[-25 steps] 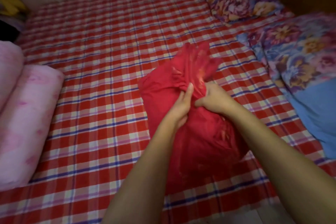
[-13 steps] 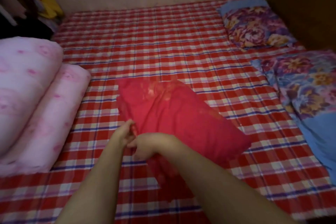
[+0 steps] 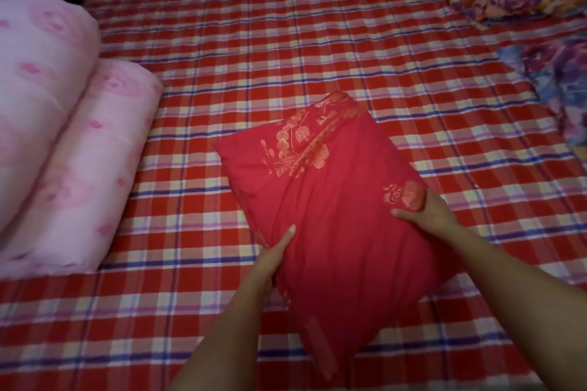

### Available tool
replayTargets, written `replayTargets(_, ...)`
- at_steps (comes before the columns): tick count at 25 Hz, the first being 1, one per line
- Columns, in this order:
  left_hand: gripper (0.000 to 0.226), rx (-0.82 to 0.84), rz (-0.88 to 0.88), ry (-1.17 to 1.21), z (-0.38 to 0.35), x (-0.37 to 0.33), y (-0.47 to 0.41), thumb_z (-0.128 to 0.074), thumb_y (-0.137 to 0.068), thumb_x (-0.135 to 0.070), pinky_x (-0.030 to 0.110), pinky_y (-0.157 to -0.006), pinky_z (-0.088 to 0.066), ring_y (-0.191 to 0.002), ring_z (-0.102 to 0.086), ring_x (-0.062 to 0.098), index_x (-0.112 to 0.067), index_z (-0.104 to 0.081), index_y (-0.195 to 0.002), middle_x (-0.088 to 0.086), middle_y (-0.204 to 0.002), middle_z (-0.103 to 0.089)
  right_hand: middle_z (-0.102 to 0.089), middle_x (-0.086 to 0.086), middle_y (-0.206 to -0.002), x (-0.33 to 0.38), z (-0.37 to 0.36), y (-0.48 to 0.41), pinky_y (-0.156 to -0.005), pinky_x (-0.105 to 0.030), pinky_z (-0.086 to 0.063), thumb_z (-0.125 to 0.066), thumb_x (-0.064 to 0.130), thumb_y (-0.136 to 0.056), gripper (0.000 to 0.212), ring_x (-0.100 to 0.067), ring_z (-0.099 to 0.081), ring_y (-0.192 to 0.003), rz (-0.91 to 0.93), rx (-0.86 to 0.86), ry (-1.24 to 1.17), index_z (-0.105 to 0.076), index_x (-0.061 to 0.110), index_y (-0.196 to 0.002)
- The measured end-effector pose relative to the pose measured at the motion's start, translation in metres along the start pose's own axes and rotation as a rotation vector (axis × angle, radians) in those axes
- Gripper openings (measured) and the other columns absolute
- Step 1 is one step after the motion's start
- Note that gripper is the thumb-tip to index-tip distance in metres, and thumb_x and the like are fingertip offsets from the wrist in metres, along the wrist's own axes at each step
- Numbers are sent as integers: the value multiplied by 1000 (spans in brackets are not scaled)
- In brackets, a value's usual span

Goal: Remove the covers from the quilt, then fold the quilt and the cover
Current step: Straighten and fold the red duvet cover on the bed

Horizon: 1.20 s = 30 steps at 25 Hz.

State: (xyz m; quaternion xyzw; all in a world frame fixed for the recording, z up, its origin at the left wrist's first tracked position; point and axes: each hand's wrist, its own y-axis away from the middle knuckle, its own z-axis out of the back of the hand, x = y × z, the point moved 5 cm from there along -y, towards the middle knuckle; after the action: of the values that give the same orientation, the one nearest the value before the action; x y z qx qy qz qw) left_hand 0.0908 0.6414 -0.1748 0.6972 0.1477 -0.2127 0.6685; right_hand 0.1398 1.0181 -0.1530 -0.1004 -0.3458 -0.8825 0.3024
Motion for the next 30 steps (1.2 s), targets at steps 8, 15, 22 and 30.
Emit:
replayTargets(8,42,-186,-327,-32,-22,-37,58,-65,-79,-4,33,-84,-50,-94,-63,23,-2,-58,-120,9,-106,-67,-72,-5,-77,54,38,34,-62,-23,-49,-78,20,-72,33,-16,-67,-66,28,312,-334,-68,5,-99)
replayTargets(15,23,-239,-690,-210,42,-216,185,-66,-68,-14,13,-59,-43,-90,-53,15,-11,-62,-90,3,-95,-60,-72,-17,-77,163,59,134,-62,-30,-56,-66,-2,-69,28,-23,-68,-59,152,513,-748,-68,-1,-97)
replayTargets(22,40,-192,-893,-49,147,-345,280,-64,-67,-6,20,-63,-50,-80,-59,19,-10,-63,-106,6,-95,-66,-72,-15,-79,345,106,233,-60,-28,-56,-63,-4,-74,23,-22,-68,-60,471,451,-832,-68,1,-96)
replayTargets(30,10,-201,-950,-78,406,-507,341,-57,-75,-6,11,-39,-41,-35,-52,10,-13,-64,-73,-2,-44,-59,-71,-10,-75,608,43,364,-66,-30,-55,-60,-6,-74,30,-19,-67,-60,705,430,-1008,-66,5,-101)
